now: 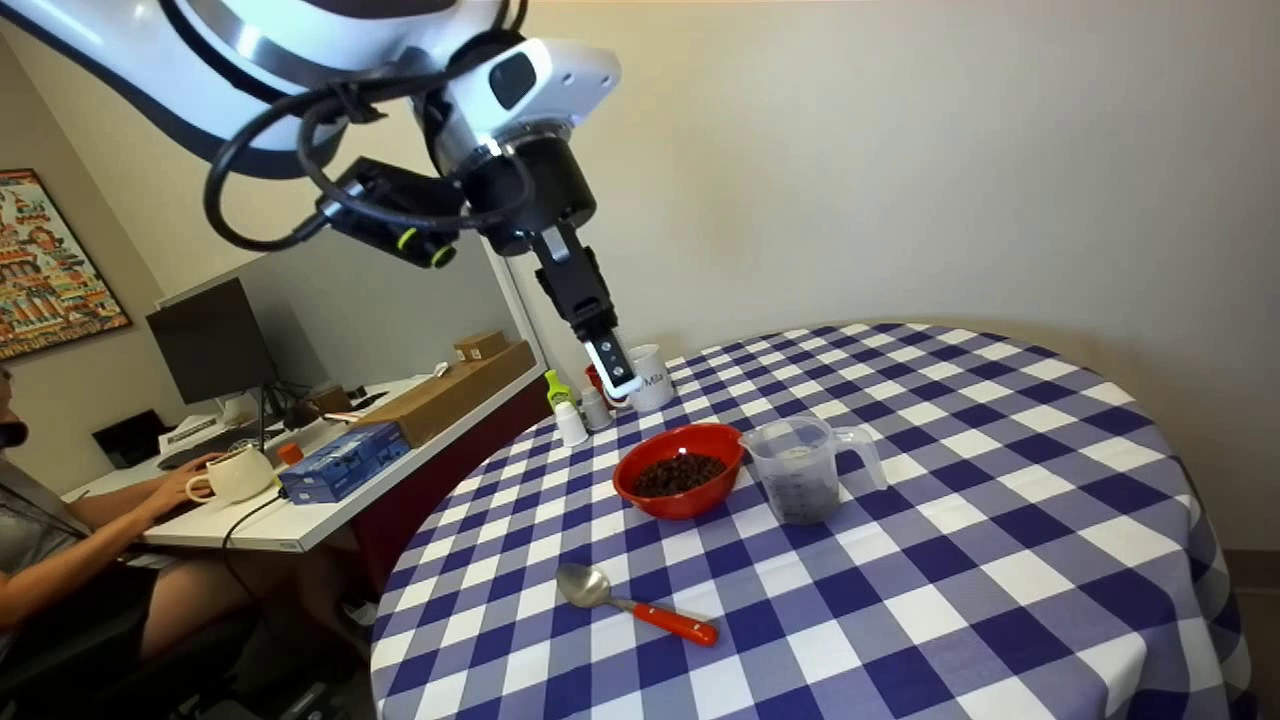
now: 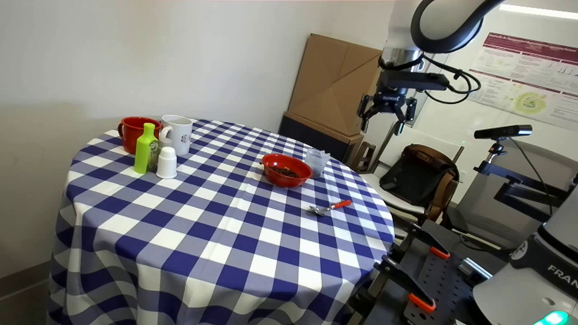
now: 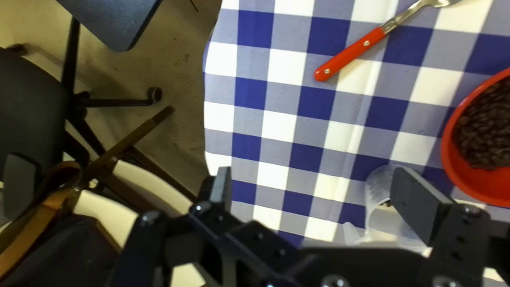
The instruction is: Pick up the spoon, take one spoon of the objects from the red bowl and it in the measuring cup
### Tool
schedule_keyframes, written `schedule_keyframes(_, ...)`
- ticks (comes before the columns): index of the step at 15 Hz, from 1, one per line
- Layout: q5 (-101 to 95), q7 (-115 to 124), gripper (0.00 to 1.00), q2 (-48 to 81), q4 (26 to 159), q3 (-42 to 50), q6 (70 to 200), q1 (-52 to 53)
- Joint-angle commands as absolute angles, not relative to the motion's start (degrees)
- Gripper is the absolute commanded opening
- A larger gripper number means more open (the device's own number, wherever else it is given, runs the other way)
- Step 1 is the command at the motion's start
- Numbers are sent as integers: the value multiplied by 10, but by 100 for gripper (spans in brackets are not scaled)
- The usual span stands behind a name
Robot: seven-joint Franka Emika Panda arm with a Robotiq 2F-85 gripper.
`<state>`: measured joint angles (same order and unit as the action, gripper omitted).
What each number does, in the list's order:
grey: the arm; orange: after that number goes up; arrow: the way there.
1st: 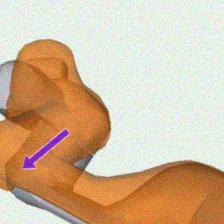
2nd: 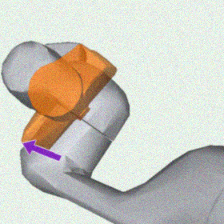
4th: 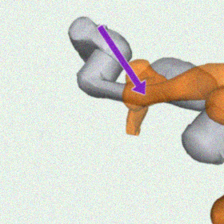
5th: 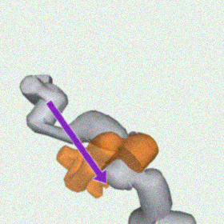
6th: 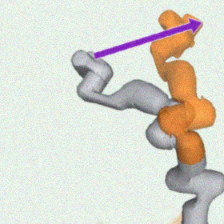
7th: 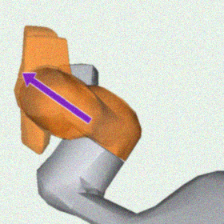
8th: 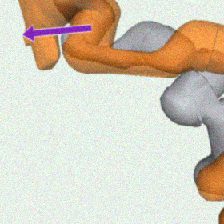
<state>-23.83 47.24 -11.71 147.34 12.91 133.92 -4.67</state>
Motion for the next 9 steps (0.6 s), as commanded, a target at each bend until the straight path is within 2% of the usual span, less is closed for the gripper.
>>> schedule_keyframes(1,-109,322,100,-204,1491,111,1307,-53)
schedule_keyframes(2,-66,284,100,-207,1480,109,1286,-48)
schedule_keyframes(3,-111,340,100,-179,1481,83,1314,-81)
schedule_keyframes(9,-68,292,100,-201,1481,78,1296,-80)
